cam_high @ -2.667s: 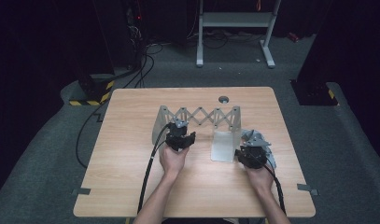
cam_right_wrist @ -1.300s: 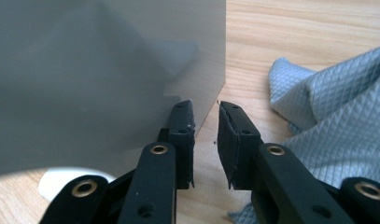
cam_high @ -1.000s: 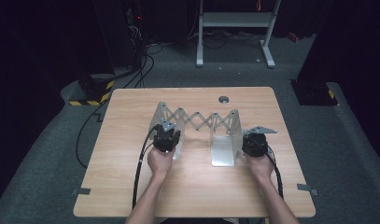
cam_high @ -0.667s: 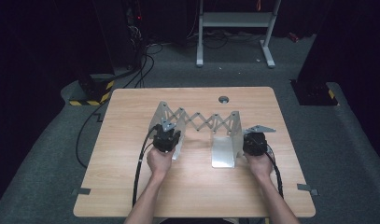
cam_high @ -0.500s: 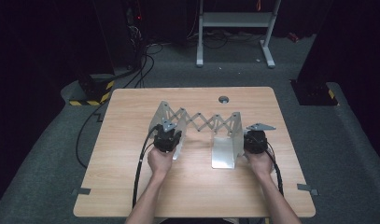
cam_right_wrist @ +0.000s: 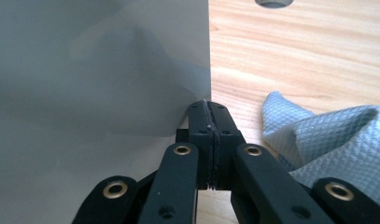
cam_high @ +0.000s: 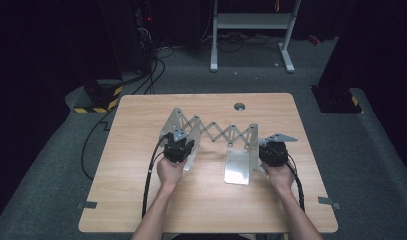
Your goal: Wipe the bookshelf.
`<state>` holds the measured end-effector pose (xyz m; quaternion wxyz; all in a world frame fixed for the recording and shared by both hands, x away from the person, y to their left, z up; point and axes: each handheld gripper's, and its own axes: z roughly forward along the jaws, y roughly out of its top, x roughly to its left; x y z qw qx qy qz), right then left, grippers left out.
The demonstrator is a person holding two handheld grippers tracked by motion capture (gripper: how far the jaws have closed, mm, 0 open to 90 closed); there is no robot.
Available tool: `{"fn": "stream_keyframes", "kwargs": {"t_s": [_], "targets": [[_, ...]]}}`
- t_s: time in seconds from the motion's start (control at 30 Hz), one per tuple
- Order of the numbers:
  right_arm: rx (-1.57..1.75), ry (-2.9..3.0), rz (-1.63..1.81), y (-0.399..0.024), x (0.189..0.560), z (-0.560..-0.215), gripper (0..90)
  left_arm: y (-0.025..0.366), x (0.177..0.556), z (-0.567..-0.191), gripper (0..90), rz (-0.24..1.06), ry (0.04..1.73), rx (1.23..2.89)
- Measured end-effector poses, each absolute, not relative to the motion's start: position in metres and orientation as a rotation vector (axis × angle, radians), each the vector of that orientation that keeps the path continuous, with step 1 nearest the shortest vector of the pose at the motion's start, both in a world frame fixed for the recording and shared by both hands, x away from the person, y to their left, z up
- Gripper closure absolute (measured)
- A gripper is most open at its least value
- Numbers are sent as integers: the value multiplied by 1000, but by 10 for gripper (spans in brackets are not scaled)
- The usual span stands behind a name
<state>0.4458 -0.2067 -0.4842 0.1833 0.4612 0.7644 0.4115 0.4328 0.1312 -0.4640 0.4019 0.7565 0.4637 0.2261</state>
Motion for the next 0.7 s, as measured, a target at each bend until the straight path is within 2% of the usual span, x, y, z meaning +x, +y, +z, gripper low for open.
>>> {"fn": "stream_keyframes", "kwargs": {"t_s": [0.7], "targets": [[1358, 2131, 1172, -209, 465, -473, 899, 131, 434, -464, 890, 547, 1129, 1922]]}}
